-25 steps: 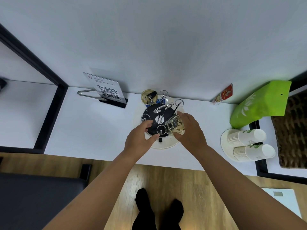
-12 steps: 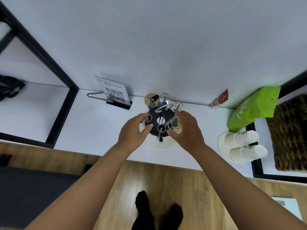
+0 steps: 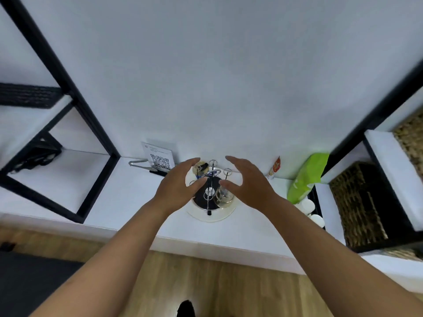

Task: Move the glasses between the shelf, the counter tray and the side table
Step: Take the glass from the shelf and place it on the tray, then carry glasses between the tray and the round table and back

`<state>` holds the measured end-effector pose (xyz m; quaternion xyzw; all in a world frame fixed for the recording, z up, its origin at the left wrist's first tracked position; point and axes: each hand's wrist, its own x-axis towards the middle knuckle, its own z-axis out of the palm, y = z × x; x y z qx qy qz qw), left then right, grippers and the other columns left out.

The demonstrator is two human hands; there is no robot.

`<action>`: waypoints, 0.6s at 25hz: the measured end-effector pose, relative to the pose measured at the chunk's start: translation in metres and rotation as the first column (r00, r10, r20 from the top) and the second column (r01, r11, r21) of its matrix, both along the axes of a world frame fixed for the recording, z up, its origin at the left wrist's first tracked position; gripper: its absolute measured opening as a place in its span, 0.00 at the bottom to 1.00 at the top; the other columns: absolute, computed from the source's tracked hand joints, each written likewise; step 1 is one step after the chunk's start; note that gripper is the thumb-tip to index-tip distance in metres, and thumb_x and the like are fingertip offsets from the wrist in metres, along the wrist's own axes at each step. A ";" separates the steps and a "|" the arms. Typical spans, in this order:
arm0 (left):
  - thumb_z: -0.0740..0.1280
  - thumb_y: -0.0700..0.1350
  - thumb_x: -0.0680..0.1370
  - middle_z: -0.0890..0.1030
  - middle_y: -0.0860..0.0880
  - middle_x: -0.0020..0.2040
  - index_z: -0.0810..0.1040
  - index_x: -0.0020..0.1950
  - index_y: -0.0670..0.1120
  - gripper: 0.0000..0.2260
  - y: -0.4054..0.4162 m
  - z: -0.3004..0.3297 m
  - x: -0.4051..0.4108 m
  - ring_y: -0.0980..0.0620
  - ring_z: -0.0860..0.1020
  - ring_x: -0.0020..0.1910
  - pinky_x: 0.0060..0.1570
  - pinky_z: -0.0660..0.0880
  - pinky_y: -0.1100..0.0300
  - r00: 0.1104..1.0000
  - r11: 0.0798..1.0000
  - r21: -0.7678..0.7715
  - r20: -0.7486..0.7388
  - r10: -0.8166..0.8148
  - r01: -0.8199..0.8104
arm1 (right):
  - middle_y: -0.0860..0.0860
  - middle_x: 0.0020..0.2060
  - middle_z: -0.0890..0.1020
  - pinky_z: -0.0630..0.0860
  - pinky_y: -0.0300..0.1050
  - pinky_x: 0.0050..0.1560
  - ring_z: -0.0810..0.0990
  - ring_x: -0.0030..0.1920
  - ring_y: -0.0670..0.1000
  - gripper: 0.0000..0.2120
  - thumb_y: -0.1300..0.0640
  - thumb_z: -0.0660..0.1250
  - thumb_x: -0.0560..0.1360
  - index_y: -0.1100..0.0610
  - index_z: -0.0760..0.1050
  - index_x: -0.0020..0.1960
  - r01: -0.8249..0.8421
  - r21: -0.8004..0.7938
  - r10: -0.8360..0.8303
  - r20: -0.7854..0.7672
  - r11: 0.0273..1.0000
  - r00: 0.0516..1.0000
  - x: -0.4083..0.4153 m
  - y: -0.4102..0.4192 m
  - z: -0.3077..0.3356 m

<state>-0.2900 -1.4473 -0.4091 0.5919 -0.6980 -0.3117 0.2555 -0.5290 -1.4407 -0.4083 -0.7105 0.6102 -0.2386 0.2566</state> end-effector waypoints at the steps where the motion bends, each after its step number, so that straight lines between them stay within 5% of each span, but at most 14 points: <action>1: 0.71 0.58 0.79 0.74 0.60 0.72 0.70 0.77 0.59 0.26 0.001 0.019 -0.007 0.57 0.73 0.70 0.70 0.72 0.51 1.000 1.000 -0.022 -0.016 -0.019 0.019 | 0.45 0.72 0.73 0.64 0.45 0.73 0.71 0.73 0.48 0.34 0.43 0.74 0.77 0.46 0.66 0.79 0.004 -0.032 -0.004 0.006 0.999 1.000 -0.007 0.003 0.018; 6: 0.70 0.59 0.80 0.74 0.60 0.71 0.69 0.76 0.60 0.26 0.008 0.119 -0.031 0.59 0.73 0.68 0.57 0.77 0.52 0.993 0.982 -0.155 -0.041 -0.113 0.106 | 0.44 0.74 0.72 0.63 0.41 0.72 0.70 0.74 0.46 0.32 0.41 0.72 0.78 0.44 0.66 0.79 0.075 -0.156 -0.075 0.006 0.985 0.997 -0.033 0.021 0.119; 9: 0.69 0.61 0.80 0.74 0.61 0.71 0.69 0.76 0.61 0.25 0.012 0.159 -0.043 0.59 0.74 0.68 0.66 0.72 0.54 0.985 0.963 -0.221 -0.040 -0.167 0.154 | 0.44 0.74 0.73 0.66 0.41 0.69 0.71 0.72 0.46 0.32 0.41 0.71 0.78 0.44 0.67 0.79 0.126 -0.201 -0.120 0.045 0.971 0.992 -0.037 0.038 0.154; 15: 0.68 0.60 0.80 0.74 0.60 0.72 0.68 0.77 0.60 0.25 0.043 0.199 -0.042 0.59 0.73 0.69 0.67 0.71 0.55 0.951 0.919 -0.263 -0.015 -0.309 0.295 | 0.45 0.71 0.74 0.69 0.43 0.68 0.73 0.70 0.46 0.32 0.41 0.71 0.78 0.43 0.66 0.79 0.260 -0.233 -0.243 0.100 0.937 0.965 -0.028 0.094 0.196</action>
